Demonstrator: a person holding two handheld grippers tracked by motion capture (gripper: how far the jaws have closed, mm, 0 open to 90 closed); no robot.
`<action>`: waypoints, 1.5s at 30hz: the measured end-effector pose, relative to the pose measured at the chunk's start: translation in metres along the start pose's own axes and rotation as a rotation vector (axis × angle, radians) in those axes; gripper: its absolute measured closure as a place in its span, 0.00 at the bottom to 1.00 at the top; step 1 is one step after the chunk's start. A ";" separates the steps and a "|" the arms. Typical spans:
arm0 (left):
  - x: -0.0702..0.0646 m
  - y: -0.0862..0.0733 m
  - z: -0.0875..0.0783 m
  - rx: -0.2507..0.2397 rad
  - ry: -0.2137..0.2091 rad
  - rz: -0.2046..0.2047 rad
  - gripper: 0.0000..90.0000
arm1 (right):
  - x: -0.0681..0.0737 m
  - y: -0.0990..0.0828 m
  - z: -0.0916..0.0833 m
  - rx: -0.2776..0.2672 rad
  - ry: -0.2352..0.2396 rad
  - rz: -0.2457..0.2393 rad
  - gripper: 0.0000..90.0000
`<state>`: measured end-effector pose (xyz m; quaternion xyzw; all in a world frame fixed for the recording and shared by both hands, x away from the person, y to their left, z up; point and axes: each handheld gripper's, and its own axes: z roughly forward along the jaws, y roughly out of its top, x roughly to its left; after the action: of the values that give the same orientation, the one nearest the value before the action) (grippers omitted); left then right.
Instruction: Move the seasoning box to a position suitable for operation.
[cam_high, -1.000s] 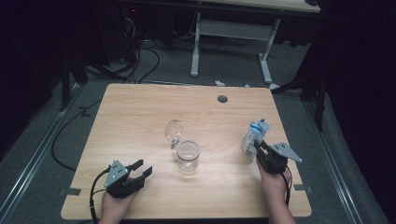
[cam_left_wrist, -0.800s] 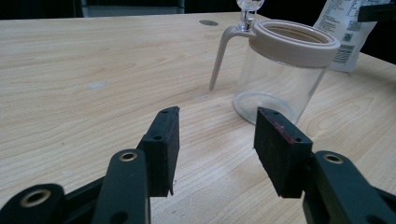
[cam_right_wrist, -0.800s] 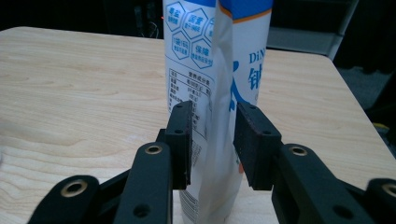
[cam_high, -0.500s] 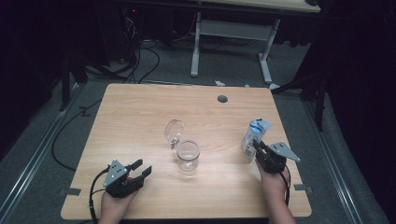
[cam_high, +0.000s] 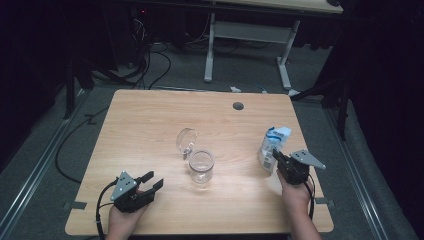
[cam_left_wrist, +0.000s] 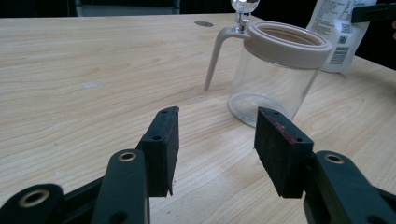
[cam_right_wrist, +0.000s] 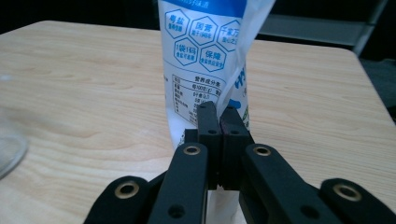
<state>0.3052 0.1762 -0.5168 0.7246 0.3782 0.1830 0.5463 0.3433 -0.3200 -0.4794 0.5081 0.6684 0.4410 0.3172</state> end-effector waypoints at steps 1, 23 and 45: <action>0.000 0.000 0.000 -0.003 -0.005 0.001 0.56 | 0.000 0.000 0.000 0.000 0.000 0.000 1.00; -0.013 -0.001 0.003 -0.018 -0.090 0.066 0.52 | 0.023 0.037 -0.028 0.197 0.171 -0.090 1.00; -0.017 -0.002 0.005 -0.018 -0.123 0.071 0.52 | 0.039 0.067 -0.022 0.503 0.246 -0.190 1.00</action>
<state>0.2968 0.1611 -0.5181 0.7426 0.3164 0.1610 0.5679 0.3392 -0.2818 -0.4083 0.4487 0.8347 0.2880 0.1381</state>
